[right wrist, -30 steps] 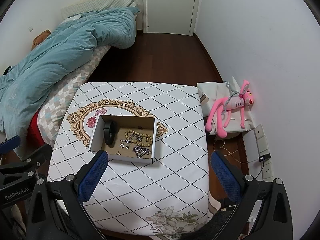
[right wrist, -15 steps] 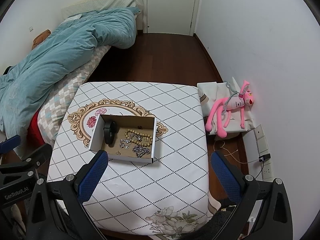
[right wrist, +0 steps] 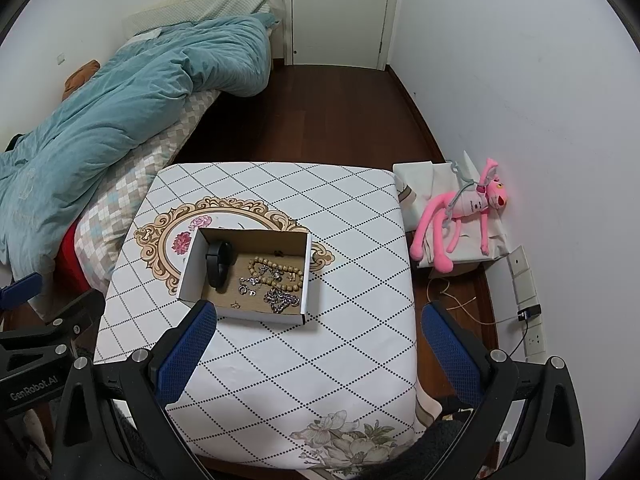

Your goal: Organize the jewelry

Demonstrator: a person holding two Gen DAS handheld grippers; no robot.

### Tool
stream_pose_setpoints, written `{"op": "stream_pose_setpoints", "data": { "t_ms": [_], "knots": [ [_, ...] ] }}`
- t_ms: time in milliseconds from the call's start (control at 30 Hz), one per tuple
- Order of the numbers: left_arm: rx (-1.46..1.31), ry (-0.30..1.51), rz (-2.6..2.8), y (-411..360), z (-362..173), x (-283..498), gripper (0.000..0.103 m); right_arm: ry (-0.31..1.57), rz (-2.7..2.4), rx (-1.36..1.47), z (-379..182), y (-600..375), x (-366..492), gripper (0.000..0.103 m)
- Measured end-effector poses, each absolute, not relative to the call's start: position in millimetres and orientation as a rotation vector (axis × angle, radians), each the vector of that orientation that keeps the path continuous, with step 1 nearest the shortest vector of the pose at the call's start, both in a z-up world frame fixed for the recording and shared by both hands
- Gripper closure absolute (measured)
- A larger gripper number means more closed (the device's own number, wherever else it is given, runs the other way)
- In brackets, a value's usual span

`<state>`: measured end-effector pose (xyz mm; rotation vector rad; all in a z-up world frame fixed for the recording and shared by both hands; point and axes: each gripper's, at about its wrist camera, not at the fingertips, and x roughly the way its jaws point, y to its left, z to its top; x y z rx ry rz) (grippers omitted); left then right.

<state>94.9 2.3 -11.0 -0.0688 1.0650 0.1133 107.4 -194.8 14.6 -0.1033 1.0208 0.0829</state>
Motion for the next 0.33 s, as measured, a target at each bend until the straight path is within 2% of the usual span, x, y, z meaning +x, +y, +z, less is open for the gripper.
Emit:
{"op": "stream_pose_setpoints", "data": {
  "t_ms": [333],
  "knots": [
    [-0.070, 1.064, 0.114, 1.9, -12.9, 93.4, 0.000, 1.023, 0.084, -0.107, 12.6, -194.7, 106.4, 0.000]
  ]
}}
